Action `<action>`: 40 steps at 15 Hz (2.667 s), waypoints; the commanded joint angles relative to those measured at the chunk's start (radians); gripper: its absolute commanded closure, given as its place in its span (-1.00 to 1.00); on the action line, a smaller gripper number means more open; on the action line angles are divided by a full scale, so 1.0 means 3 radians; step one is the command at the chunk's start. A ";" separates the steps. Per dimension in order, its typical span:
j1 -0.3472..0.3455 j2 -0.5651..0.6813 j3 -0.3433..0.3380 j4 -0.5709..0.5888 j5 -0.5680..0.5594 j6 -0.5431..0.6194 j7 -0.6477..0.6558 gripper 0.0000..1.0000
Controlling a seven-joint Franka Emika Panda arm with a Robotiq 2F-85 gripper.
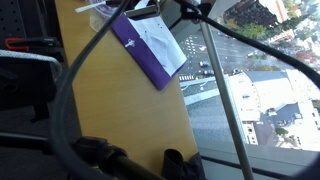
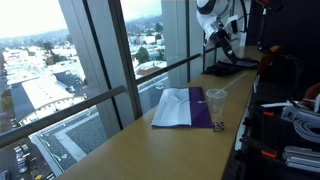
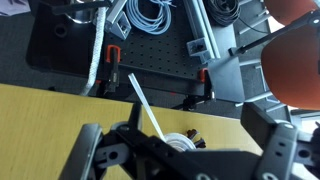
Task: Place the straw in the cup
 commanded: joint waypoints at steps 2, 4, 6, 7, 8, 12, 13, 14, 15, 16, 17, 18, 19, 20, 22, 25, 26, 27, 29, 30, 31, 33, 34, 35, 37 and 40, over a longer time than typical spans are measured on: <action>0.0082 -0.0801 -0.0097 -0.1002 -0.0444 0.0887 -0.0238 -1.00; 0.0089 -0.1078 -0.0131 -0.1384 -0.0521 0.1343 -0.0266 -1.00; 0.0103 -0.1334 -0.0167 -0.1778 -0.0488 0.1824 -0.0319 -1.00; 0.0121 -0.1448 -0.0184 -0.1974 -0.0456 0.2075 -0.0331 -1.00; 0.0138 -0.1553 -0.0202 -0.2175 -0.0426 0.2340 -0.0351 -1.00; 0.0234 -0.1946 -0.0266 -0.2928 -0.0408 0.3232 -0.0317 -1.00; 0.0265 -0.2008 -0.0285 -0.3061 -0.0387 0.3408 -0.0332 -1.00; 0.0299 -0.2069 -0.0302 -0.3166 -0.0383 0.3548 -0.0325 -1.00; 0.0332 -0.2114 -0.0318 -0.3232 -0.0368 0.3670 -0.0320 -1.00; 0.0367 -0.2177 -0.0335 -0.3306 -0.0374 0.3795 -0.0307 -1.00; 0.0398 -0.2230 -0.0356 -0.3369 -0.0379 0.3910 -0.0314 -1.00; 0.0428 -0.2301 -0.0375 -0.3429 -0.0379 0.4017 -0.0325 -1.00; 0.0457 -0.2342 -0.0394 -0.3472 -0.0387 0.4100 -0.0319 -1.00; 0.0477 -0.2369 -0.0402 -0.3497 -0.0424 0.4153 -0.0280 -1.00; 0.0447 -0.2428 -0.0391 -0.3565 -0.0617 0.4197 -0.0138 -1.00; 0.0345 -0.2555 -0.0349 -0.3738 -0.0966 0.4369 0.0137 -1.00; 0.0317 -0.2547 -0.0335 -0.3725 -0.1092 0.4412 0.0250 -1.00; 0.0314 -0.2465 -0.0338 -0.3618 -0.1156 0.4434 0.0344 -1.00; 0.0387 -0.2464 -0.0410 -0.3630 -0.1057 0.4569 0.0404 -1.00; 0.0445 -0.2439 -0.0452 -0.3625 -0.0941 0.4623 0.0392 -1.00; 0.0485 -0.2416 -0.0485 -0.3624 -0.0853 0.4694 0.0403 -1.00; 0.0520 -0.2409 -0.0520 -0.3625 -0.0751 0.4723 0.0471 -1.00; 0.0523 -0.2404 -0.0531 -0.3626 -0.0713 0.4740 0.0510 -1.00; 0.0507 -0.2400 -0.0533 -0.3626 -0.0706 0.4752 0.0545 -1.00; 0.0477 -0.2390 -0.0535 -0.3626 -0.0725 0.4795 0.0612 -1.00; 0.0442 -0.2401 -0.0515 -0.3627 -0.0766 0.4782 0.0760 -1.00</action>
